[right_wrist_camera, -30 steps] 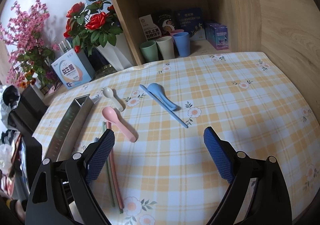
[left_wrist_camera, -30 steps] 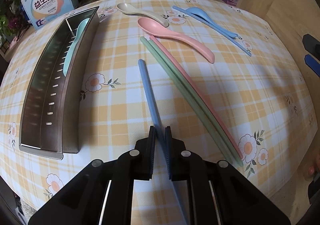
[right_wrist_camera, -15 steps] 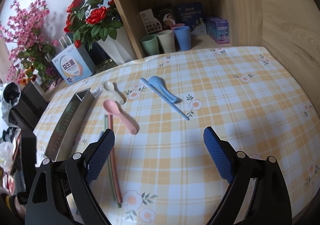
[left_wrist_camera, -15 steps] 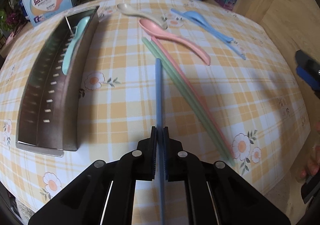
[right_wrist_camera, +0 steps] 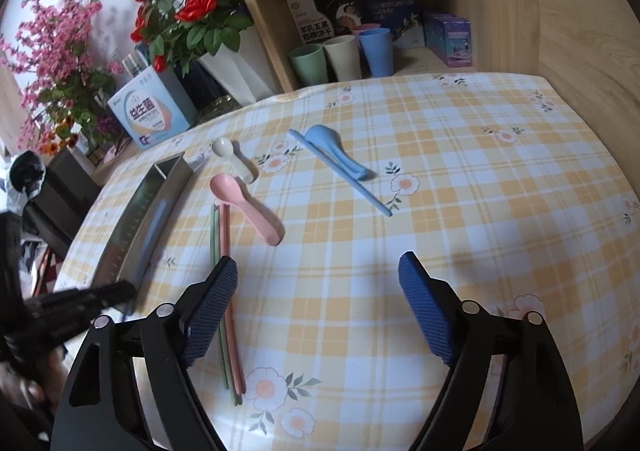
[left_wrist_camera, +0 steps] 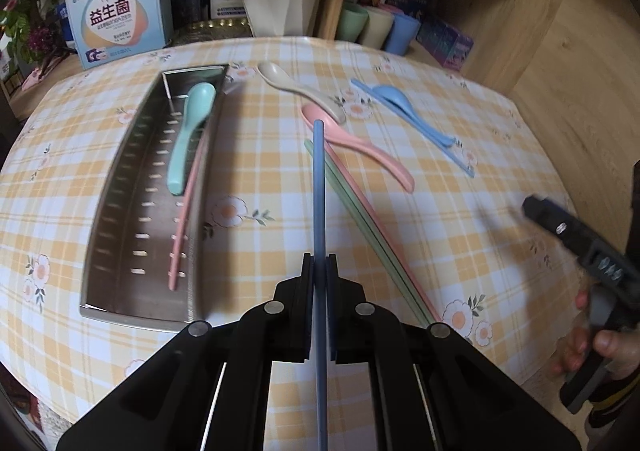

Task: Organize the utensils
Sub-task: 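Grasp the pink spoon with the right tool while the left carries the blue chopstick toward the caddy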

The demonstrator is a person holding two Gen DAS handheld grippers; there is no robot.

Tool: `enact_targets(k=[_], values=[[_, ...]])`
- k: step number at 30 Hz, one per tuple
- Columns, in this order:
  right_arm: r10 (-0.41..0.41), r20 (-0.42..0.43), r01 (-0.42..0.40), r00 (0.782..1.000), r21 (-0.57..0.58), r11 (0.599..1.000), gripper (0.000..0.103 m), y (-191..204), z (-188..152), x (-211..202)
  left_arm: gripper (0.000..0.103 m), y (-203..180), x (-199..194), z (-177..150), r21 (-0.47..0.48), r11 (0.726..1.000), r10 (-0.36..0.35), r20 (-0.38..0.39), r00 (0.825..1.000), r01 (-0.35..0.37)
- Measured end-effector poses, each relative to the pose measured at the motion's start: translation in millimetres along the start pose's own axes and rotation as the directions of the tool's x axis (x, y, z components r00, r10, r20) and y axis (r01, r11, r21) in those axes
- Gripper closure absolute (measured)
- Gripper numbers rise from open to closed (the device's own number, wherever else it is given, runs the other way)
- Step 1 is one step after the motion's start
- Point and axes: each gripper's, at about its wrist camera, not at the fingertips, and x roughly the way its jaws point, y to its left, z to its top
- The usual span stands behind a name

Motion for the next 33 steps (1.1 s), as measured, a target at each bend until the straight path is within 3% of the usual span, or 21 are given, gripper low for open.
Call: enact_targets(k=[5,13,24,29,33], values=[[-0.001,-0.042,-0.001,0.999,-0.036,0.999,0.032,3,1,14,0.097,14,-12,6,-0.029,1.0,0.003,0.03,1.0,-0.002],[0.048,-0.096,-0.061,0.994,-0.147,0.987,0.068,22,19,45,0.097,35,-25,12,-0.069,0.998,0.011,0.062,0.998,-0.006],[0.005,-0.236,-0.097,0.972,-0.38,0.92,0.071,85,47,129,0.097,58,-33,9,-0.122,0.992,0.02,0.078,0.997,-0.011],[-0.006,-0.278,-0.095,0.961,-0.349,0.932,0.071,91,53,152,0.097,65,-34,9,-0.136,0.991,0.019,0.081,0.997,-0.008],[0.006,-0.295,-0.101,0.956,-0.308,0.946,0.077,92,55,160,0.097,69,-35,9,-0.144,0.99,0.015,0.08,0.997,-0.003]])
